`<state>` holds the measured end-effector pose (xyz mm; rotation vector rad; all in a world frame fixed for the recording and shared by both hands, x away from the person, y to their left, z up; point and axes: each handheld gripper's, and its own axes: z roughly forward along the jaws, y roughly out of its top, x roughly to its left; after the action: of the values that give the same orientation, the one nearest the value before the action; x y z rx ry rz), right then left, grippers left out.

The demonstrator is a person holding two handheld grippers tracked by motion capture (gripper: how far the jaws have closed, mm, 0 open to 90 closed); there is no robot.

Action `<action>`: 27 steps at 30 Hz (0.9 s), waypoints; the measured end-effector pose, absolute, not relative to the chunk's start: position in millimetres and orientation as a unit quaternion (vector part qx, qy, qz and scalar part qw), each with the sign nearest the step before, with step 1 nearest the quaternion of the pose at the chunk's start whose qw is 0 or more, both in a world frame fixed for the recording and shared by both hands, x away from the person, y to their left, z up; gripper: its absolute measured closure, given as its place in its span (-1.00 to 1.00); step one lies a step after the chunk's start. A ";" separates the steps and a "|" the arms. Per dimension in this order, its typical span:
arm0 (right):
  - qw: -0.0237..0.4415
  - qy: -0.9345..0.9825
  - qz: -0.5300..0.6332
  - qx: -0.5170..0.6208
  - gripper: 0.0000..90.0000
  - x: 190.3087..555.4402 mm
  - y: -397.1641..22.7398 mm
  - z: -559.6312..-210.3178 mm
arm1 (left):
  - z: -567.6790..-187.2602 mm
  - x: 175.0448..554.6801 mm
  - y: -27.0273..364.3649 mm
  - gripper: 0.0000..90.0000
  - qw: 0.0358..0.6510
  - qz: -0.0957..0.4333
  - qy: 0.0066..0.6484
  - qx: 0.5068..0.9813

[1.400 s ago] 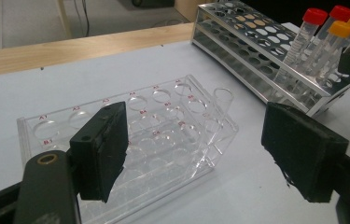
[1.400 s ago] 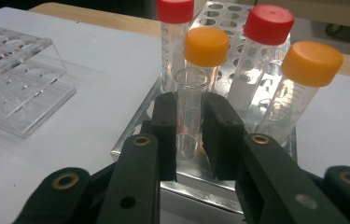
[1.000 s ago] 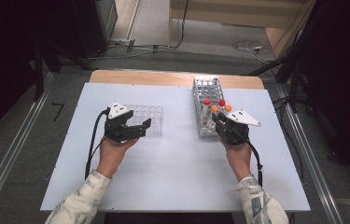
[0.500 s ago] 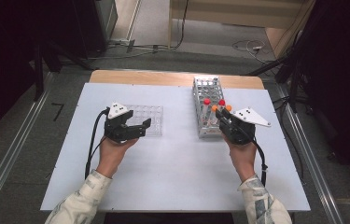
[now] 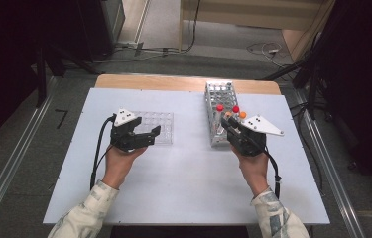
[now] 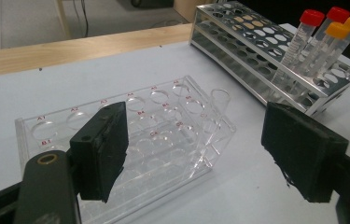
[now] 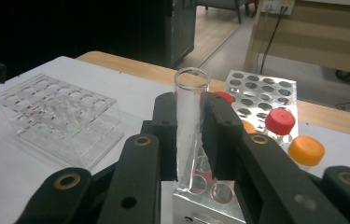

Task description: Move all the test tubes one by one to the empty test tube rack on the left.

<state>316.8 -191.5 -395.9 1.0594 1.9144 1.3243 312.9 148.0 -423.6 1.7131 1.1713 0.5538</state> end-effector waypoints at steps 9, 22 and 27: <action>0.271 0.737 0.488 0.380 0.63 314.3 -172.3 -406.0 | -421.4 310.9 144.3 -0.48 0.482 0.226 0.474 0.701; 0.235 0.776 0.472 0.347 0.63 311.0 -131.8 -432.4 | -420.4 308.0 134.1 -0.47 0.484 0.217 0.462 0.711; 0.223 0.785 0.469 0.338 0.63 310.0 -116.7 -440.7 | -417.0 304.7 125.3 -0.44 0.497 0.195 0.452 0.715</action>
<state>310.0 -116.7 -440.7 0.9344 2.1679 1.2946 304.7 125.3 -417.0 1.7310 1.0942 0.4728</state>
